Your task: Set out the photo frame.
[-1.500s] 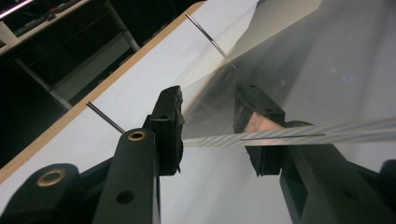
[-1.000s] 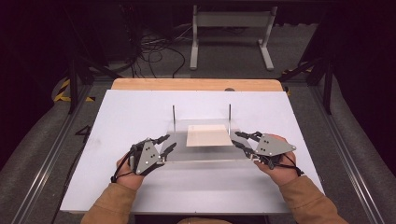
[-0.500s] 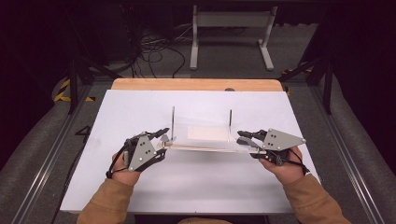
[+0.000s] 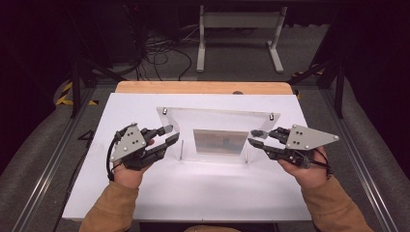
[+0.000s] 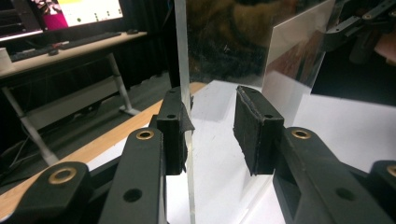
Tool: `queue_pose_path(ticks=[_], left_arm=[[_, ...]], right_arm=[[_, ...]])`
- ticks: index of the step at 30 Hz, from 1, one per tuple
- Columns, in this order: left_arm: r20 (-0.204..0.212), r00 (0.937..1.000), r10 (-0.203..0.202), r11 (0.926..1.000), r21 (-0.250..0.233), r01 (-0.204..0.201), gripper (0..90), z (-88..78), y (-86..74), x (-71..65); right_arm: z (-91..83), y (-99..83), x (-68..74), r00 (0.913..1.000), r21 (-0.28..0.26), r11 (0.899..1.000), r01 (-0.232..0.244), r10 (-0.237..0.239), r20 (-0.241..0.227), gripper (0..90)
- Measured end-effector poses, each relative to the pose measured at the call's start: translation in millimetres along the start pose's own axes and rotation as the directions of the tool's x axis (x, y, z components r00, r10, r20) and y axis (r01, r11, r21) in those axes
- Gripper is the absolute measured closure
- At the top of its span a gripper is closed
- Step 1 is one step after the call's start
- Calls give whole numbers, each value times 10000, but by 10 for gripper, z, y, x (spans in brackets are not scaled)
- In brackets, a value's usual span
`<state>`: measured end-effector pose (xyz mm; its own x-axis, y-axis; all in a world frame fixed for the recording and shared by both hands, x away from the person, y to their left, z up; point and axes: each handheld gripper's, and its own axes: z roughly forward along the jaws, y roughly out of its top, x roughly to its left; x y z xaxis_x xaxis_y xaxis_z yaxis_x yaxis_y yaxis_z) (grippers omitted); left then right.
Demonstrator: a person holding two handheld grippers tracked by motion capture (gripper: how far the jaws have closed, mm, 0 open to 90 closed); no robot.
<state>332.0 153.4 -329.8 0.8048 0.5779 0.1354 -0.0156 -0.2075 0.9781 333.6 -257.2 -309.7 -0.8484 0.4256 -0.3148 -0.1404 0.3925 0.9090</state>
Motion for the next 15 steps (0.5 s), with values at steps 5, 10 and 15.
queue_pose_path(ticks=[5, 10, 15], left_arm=[[-186, 9994, 301, 9995, -64, -302, 649, -47, 107, -32], [60, 9994, -351, 9992, -185, 352, 653, -57, 225, 13], [36, 9979, -653, 9978, 61, 653, 657, 4, 322, 49]], right_arm=[[-47, 111, 15, 9995, -163, 9995, 265, -261, 200, 708], [-78, 193, -53, 9990, -423, 9981, -453, 451, -70, 705], [-78, 212, -189, 9928, -545, 9917, -1166, 1149, -329, 697]])
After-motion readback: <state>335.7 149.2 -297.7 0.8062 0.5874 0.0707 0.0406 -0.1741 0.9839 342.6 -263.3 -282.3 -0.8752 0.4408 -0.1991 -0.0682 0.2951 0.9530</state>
